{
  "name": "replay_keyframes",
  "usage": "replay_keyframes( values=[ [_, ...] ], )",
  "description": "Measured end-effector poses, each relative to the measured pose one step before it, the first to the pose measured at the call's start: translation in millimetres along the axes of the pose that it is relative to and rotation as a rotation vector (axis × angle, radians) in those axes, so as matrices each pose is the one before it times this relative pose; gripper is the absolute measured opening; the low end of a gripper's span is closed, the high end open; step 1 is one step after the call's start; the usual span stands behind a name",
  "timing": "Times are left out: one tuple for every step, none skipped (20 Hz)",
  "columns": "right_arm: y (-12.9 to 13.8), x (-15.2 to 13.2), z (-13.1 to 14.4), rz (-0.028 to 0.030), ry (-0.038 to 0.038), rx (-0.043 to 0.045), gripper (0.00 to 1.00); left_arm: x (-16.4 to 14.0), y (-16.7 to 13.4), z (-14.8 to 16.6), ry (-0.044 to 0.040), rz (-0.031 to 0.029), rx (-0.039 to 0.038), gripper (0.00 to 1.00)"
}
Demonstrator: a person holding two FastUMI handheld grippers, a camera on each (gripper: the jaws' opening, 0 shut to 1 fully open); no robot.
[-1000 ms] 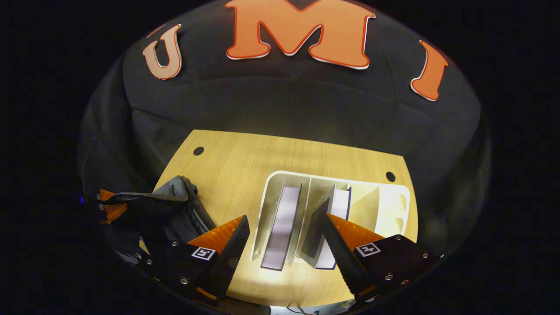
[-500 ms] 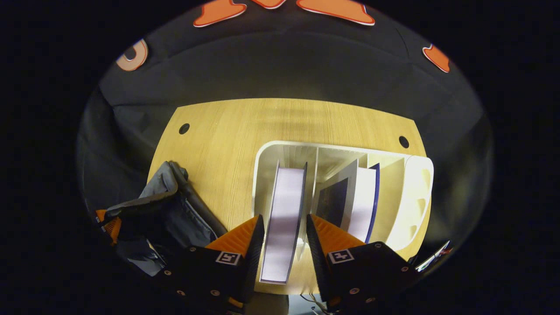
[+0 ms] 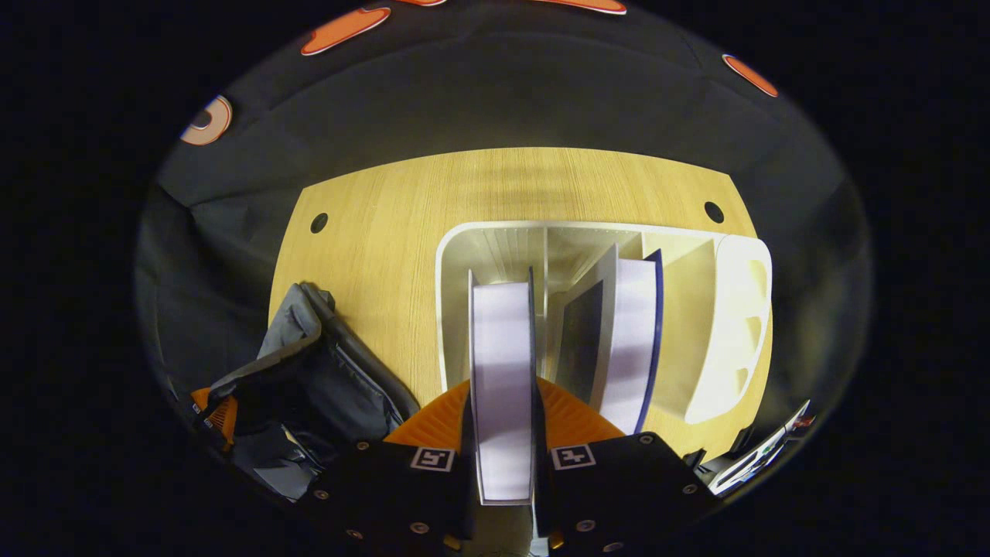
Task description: Open the schoolbag, grab two books from the bookshelf and put them into the schoolbag.
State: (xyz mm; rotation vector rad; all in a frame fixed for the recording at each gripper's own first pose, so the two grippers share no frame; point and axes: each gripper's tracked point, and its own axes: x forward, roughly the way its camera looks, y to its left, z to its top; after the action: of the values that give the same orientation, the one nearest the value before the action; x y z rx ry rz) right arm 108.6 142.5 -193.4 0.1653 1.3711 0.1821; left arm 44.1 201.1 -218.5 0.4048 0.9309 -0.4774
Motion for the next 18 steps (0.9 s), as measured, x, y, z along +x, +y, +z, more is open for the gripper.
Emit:
replay_keyframes(
  values=[
    [-2.99, -4.96, -4.41, 0.00194, -0.004, 0.00057, 0.3, 1.04, -0.02, -1.77, 0.00513, -0.00068, -0.00217, 0.05],
    [-1.77, -4.02, -3.13, 0.00155, -0.00598, 0.00541, 0.29, 1.53, -0.78, -0.62, -0.0014, -0.00382, -0.00084, 0.05],
    [-2.15, -4.99, -4.21, 0.00701, -0.00024, 0.00109, 0.29, 0.15, -1.89, -2.21, -0.00094, -0.0043, 0.00235, 0.09],
    [-0.05, -4.09, -2.83, 0.01017, -0.00779, 0.01529, 0.29, -0.34, -0.49, 0.1, -0.00157, 0.00068, 0.00319, 0.05],
    [-0.62, -4.34, -2.75, 0.01467, -0.0027, 0.01489, 0.29, -0.05, 0.12, 1.11, -0.00287, -0.00365, 0.00443, 0.05],
    [0.75, -3.25, -2.47, 0.01575, -0.00962, 0.00909, 0.29, 1.69, -0.03, 0.28, -0.00488, 0.00123, 0.00358, 0.05],
    [-1.32, -4.46, -6.34, 0.00807, 0.0049, 0.00266, 0.29, 1.09, -0.53, -1.46, 0.00236, -0.00431, 0.00027, 0.05],
    [0.59, -2.52, -3.83, 0.00386, -0.0058, 0.01416, 0.29, 1.06, -1.09, -2.21, 0.00384, -0.00313, -0.00076, 0.05],
    [-1.05, 0.79, -5.01, 0.00284, 0.00243, 0.0028, 0.29, 1.54, -1.21, -0.76, -0.00157, -0.00406, 0.00379, 0.05],
    [-1.23, -1.44, -4.24, -0.00272, -0.00286, 0.00806, 0.29, -0.4, -2.08, -0.36, -0.00163, -0.00466, 0.00338, 0.05],
    [-2.02, -0.43, -5.45, 0.00009, -0.00038, -0.00225, 0.29, -0.08, -0.4, 0.16, -0.00054, -0.00419, 0.0053, 0.05],
    [-1.62, -0.4, -6.3, 0.00185, 0.00791, -0.00253, 0.29, 0.72, -0.92, 0.54, -0.00542, -0.00501, 0.00682, 0.05],
    [0.49, -1.74, -7.77, 0.0035, 0.00355, 0.01077, 0.29, 0.93, -0.07, -0.5, 0.00377, -0.00315, 0.00549, 0.05],
    [2.16, -1.29, -7.08, 0.00744, 0.00332, 0.00972, 0.29, 2.01, -1.37, -0.73, -0.00025, -0.00567, 0.00575, 0.05],
    [-0.77, -0.75, -7.76, 0.00767, 0.00564, 0.01083, 0.29, 2.8, -2.18, -2.5, 0.00571, -0.00938, 0.00372, 0.05],
    [0.25, -1.75, -8.12, 0.00439, 0.00356, 0.01224, 0.29, 1.91, -0.97, -0.02, 0.00064, -0.00508, 0.0042, 0.05],
    [-0.85, -1.03, -6.38, 0.00509, 0.00257, 0.00648, 0.29, 0.86, -1.78, -2.03, 0.00329, -0.00546, 0.00489, 0.05],
    [-0.68, -1.13, -5.61, 0.00265, -0.00402, 0.00719, 0.29, 0.25, -1.6, 0.2, -0.00347, -0.00564, 0.00955, 0.05]
  ],
)
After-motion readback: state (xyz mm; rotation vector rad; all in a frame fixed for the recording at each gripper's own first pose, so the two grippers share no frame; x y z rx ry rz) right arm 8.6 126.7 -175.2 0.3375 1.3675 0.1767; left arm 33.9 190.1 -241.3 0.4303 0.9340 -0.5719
